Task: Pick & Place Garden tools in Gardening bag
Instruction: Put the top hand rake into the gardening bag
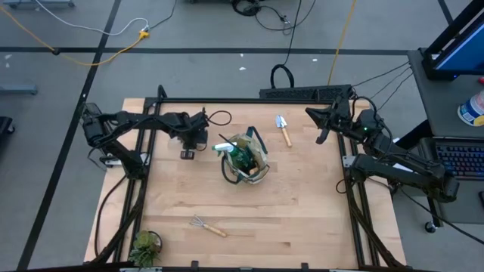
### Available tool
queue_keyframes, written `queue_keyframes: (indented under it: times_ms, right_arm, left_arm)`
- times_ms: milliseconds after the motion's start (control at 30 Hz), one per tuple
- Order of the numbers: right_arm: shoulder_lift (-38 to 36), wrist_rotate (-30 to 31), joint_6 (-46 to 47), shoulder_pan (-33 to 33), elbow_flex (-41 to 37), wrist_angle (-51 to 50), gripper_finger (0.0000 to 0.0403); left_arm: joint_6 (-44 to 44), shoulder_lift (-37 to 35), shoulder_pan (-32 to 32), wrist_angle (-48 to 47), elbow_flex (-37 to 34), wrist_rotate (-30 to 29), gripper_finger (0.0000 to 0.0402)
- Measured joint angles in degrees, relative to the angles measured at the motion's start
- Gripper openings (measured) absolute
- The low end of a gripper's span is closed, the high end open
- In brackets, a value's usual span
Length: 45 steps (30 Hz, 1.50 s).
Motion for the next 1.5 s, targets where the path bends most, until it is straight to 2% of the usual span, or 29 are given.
queue_keyframes:
  times_ms: [200,467,867,1100,1333,1500]
  right_arm:
    - [0.02,0.0,0.59,0.0,0.0,0.02,0.0]
    - [0.02,-0.02,1.49,0.11,0.0,0.02,0.0]
    - [0.0,-0.02,1.49,0.11,0.0,0.02,0.0]
    - [0.0,-0.02,1.48,0.11,0.0,-0.11,0.0]
    - [-0.18,-0.22,0.26,0.11,0.04,-2.23,0.0]
    - [-1.62,-0.28,0.0,0.11,0.04,-3.98,0.0]
  left_arm:
    - [-9.3,-2.72,0.23,-3.2,-0.21,-3.21,0.0072]
    - [-19.29,-10.18,0.63,-5.43,-0.2,-17.28,0.007]
    - [-30.68,-24.18,0.83,-6.5,1.87,-25.23,0.0072]
    - [-32.78,-29.78,0.84,-6.39,9.28,-26.23,0.0074]
    - [-34.1,-31.62,0.31,-6.22,17.65,-26.37,0.0075]
    - [-36.82,-31.58,-1.56,-4.84,23.34,-22.1,0.0075]
